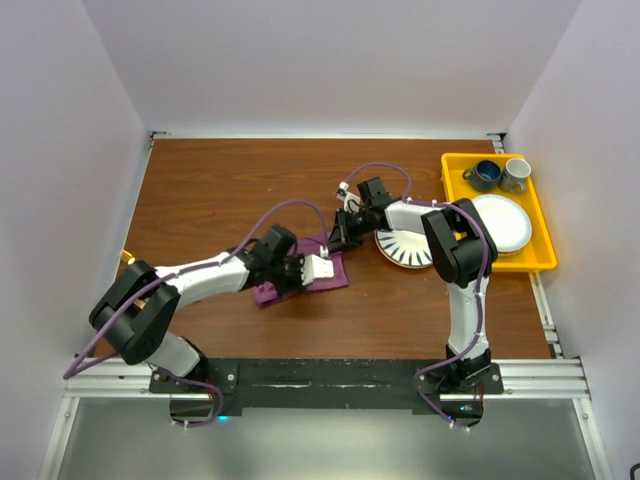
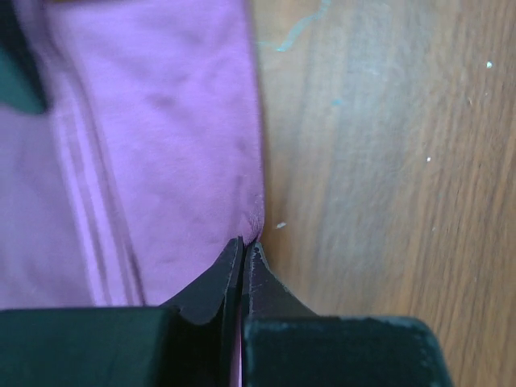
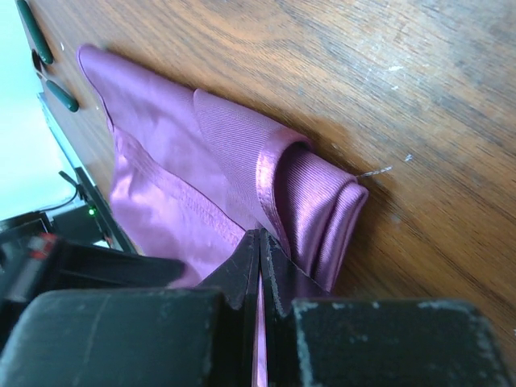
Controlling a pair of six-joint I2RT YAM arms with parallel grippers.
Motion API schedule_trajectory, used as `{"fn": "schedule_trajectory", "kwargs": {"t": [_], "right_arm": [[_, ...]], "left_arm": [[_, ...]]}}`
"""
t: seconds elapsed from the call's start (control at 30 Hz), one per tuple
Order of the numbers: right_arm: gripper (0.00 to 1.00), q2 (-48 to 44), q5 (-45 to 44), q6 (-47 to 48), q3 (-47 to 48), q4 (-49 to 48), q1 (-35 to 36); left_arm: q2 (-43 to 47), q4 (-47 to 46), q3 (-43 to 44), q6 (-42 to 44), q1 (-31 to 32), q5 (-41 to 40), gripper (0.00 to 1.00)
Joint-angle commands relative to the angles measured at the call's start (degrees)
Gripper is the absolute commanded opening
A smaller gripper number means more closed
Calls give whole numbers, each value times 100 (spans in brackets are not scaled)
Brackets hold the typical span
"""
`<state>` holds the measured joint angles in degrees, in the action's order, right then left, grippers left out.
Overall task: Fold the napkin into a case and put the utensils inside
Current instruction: Pick up the 2/3-rectangle-folded napkin from the center of the board, then fold the 2/3-rectangle-folded napkin at the center of the board.
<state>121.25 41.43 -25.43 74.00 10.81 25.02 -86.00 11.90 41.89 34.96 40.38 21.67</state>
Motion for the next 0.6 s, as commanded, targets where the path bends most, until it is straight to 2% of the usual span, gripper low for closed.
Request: {"fn": "schedule_trajectory", "kwargs": {"t": [0.0,0.2,0.57], "right_arm": [[0,303,-1067,478,-157,431,82],[0,320,-1049,521,-122,440,91],[0,355,-979,618,-35,519,100]], "left_arm": [[13,743,792,-130,-583,1224,0],[-496,1253,1522,-182,-1181,2077,0],[-2289,1807,2587,-534,-2385,3062,0]]}}
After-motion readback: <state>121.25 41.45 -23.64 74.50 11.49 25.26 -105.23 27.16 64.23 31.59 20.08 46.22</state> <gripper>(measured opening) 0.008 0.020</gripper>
